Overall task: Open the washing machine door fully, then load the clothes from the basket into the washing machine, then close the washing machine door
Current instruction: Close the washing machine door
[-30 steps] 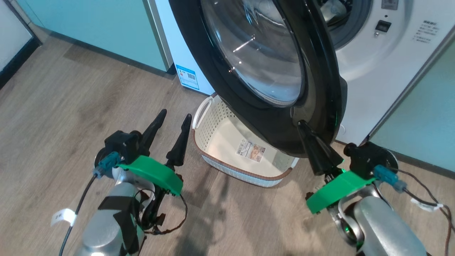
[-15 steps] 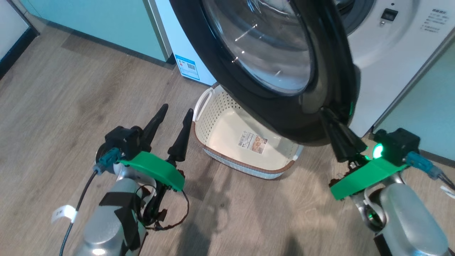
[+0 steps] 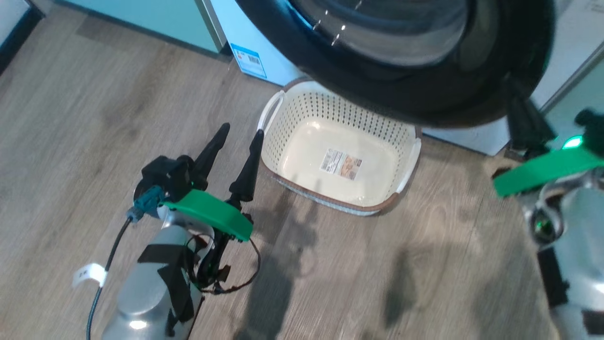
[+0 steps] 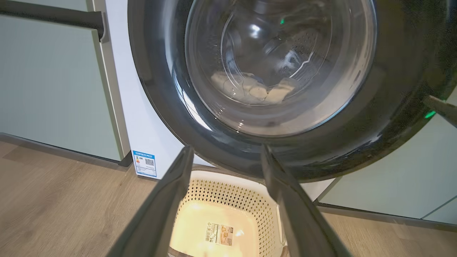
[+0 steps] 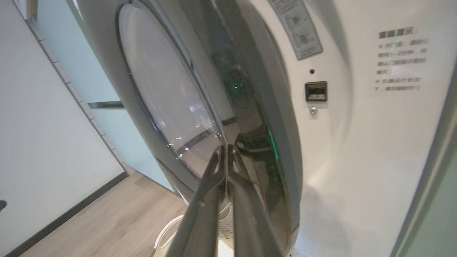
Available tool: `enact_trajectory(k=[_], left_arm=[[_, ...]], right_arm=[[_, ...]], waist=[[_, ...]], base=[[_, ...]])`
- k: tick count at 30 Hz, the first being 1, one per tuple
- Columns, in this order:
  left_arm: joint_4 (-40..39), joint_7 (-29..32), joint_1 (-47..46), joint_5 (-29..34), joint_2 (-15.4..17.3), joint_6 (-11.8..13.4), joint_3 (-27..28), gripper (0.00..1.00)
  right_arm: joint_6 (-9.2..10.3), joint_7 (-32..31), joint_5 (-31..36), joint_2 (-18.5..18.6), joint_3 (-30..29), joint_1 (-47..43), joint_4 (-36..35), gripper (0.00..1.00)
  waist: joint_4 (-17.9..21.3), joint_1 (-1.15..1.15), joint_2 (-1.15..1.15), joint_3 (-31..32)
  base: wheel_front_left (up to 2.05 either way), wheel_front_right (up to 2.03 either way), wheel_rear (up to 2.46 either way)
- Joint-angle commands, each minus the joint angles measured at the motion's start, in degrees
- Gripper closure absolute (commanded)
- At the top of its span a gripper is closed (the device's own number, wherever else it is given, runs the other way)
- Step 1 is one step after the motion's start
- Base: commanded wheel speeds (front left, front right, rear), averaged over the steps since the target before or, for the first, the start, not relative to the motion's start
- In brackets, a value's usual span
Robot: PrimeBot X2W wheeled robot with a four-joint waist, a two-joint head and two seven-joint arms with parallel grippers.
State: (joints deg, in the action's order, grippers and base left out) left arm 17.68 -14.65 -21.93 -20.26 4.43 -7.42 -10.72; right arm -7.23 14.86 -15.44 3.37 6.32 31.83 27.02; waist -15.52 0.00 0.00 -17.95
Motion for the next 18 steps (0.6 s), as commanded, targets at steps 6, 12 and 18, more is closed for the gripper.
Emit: enact_trajectory(k=[6, 12, 18], left_arm=[[-2.2, -0.3, -4.0, -0.2, 0.4, -0.1, 2.4, 0.00], [-2.3, -0.3, -5.1, -0.1, 0.1, -0.1, 2.6, 0.00], [-2.3, -0.3, -6.2, 0.0, -0.1, -0.1, 2.6, 0.00]], right_arm=[[-0.25, 0.1, 1.0, -0.5, -1.9, 9.4, 1.3, 1.00], [-0.25, 0.1, 0.7, -0.5, -3.9, 14.2, 3.0, 1.00], [-0.25, 0.1, -0.1, -0.5, -5.7, 16.9, 3.9, 1.00]], waist=[[0.0, 0.00, 0.00, -4.1], [-0.1, 0.00, 0.00, -5.7], [-0.1, 0.00, 0.00, -6.6]], base=[[0.00, 0.00, 0.00], [0.00, 0.00, 0.00], [0.00, 0.00, 0.00]])
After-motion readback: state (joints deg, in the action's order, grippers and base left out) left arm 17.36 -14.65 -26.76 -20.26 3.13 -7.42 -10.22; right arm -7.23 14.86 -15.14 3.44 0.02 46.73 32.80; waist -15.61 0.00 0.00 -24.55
